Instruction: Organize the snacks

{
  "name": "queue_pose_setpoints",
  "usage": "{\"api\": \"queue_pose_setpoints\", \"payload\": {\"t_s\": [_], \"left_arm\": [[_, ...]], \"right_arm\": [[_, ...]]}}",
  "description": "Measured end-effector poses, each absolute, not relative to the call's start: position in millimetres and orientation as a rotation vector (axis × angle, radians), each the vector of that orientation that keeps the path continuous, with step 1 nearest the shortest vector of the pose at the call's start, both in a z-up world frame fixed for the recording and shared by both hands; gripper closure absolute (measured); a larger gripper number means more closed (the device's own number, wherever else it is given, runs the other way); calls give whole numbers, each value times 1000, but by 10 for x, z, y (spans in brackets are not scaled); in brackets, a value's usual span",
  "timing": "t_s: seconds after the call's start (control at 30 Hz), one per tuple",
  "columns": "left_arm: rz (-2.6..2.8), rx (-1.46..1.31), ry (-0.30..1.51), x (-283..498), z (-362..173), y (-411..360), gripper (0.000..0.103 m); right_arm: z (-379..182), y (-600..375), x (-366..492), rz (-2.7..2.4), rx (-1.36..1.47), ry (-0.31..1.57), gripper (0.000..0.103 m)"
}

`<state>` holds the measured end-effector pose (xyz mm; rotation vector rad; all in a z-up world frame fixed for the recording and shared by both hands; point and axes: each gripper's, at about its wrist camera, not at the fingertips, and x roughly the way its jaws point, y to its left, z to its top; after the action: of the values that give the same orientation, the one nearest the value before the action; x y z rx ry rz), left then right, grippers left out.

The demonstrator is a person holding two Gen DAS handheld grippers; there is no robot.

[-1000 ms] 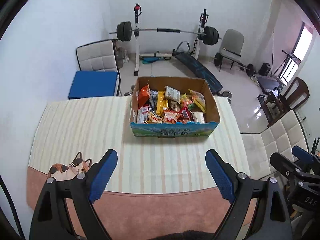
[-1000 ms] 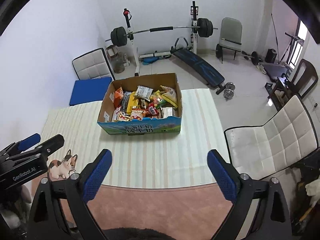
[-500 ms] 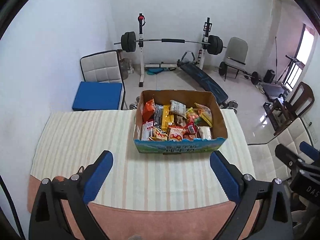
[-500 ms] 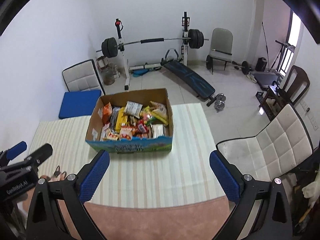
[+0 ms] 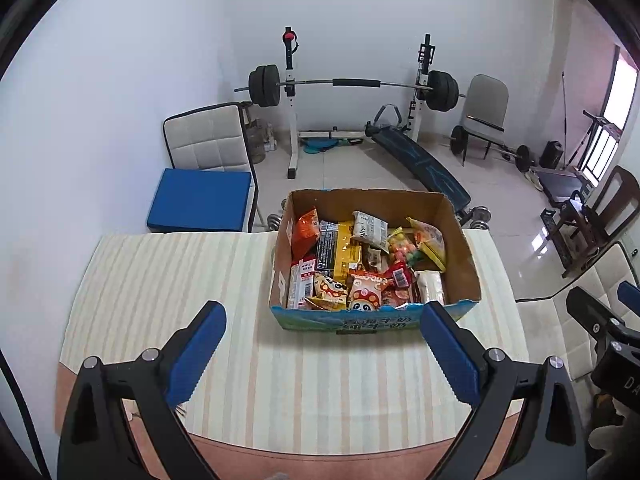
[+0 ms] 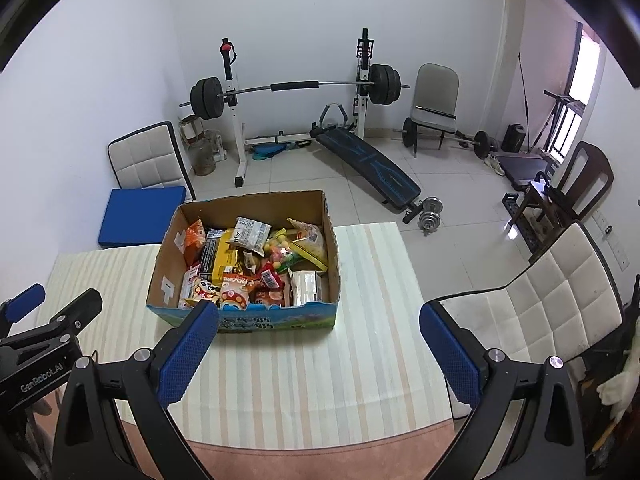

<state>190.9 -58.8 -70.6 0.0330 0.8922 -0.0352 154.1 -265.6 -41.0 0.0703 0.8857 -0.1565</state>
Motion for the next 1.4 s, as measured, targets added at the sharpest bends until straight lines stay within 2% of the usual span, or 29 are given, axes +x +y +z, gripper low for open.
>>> {"api": "queue_pose_setpoints", "payload": {"t_s": [1.4], "left_arm": [[-53,60,901,2112,-817,-649,4]], "right_arm": [[-619,-2677,1729,-160,53,901,0]]}}
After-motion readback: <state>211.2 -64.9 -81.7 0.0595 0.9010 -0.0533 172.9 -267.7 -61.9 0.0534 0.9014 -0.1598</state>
